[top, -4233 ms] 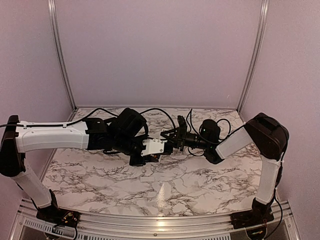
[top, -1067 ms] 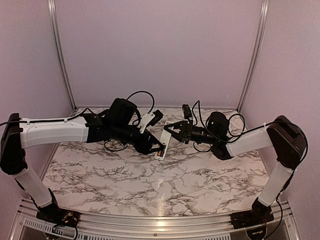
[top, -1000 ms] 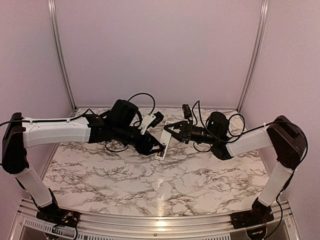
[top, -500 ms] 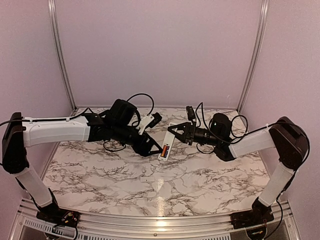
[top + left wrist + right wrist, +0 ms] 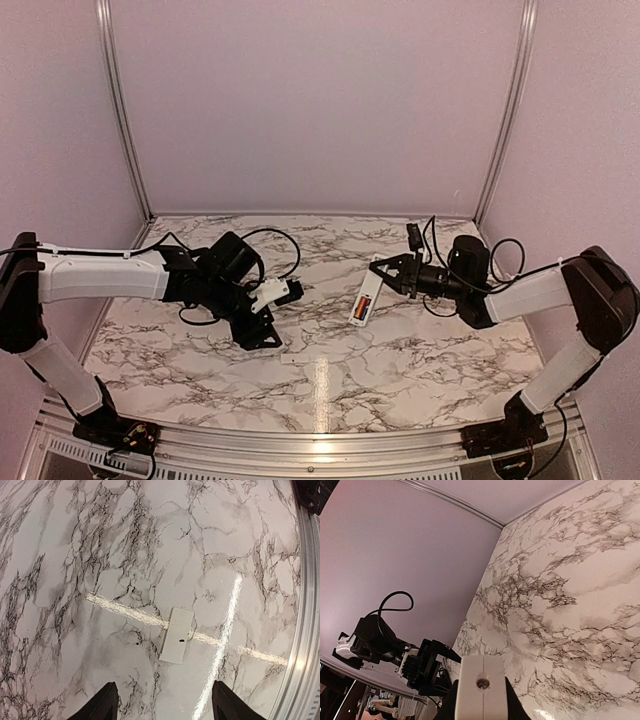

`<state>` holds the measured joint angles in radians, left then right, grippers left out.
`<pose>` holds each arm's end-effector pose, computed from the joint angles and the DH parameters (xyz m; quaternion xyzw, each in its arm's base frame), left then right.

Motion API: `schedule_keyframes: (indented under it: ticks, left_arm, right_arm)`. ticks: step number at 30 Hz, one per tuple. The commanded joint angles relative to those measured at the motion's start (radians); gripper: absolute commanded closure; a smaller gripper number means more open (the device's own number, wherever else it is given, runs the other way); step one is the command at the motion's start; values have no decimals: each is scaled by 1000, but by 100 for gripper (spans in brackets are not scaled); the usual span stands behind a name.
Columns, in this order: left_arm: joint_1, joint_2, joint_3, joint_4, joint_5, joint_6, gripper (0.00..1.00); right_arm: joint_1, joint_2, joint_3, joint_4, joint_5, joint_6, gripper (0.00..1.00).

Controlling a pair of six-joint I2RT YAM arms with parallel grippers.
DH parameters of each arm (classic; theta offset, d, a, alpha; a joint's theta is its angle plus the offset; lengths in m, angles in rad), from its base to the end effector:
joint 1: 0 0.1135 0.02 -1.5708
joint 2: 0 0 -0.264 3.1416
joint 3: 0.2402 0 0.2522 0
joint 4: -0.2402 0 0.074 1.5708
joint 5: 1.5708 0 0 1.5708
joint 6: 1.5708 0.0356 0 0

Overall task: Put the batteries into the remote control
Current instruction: Pick up the battery cover from the center of the board.

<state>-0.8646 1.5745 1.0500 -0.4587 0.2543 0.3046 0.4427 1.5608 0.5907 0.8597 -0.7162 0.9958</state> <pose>0.2029 -0.2517 0.2165 0.5546 0.7715 -0.1960 0.2425 0.2661 0.1520 0.1982 -0.0344 0.7351 0.6080 0.2979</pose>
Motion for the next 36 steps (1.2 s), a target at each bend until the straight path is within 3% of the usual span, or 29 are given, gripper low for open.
schedule_keyframes:
  ticks: [1, 10, 24, 36]
  left_arm:
    - [-21, 57, -17, -21, -35, 146, 34]
    - [-46, 182, 26, 11, -108, 221, 38]
    - [-86, 287, 73, -4, -94, 261, 40]
    - [-97, 338, 111, -82, -117, 244, 63]
  right_arm:
    - [-22, -25, -25, -22, -30, -35, 100]
    - [-30, -18, -38, -16, -41, -44, 100]
    - [-37, 1, -42, 16, -54, -32, 100]
    - [-41, 3, -49, 13, -56, -35, 100]
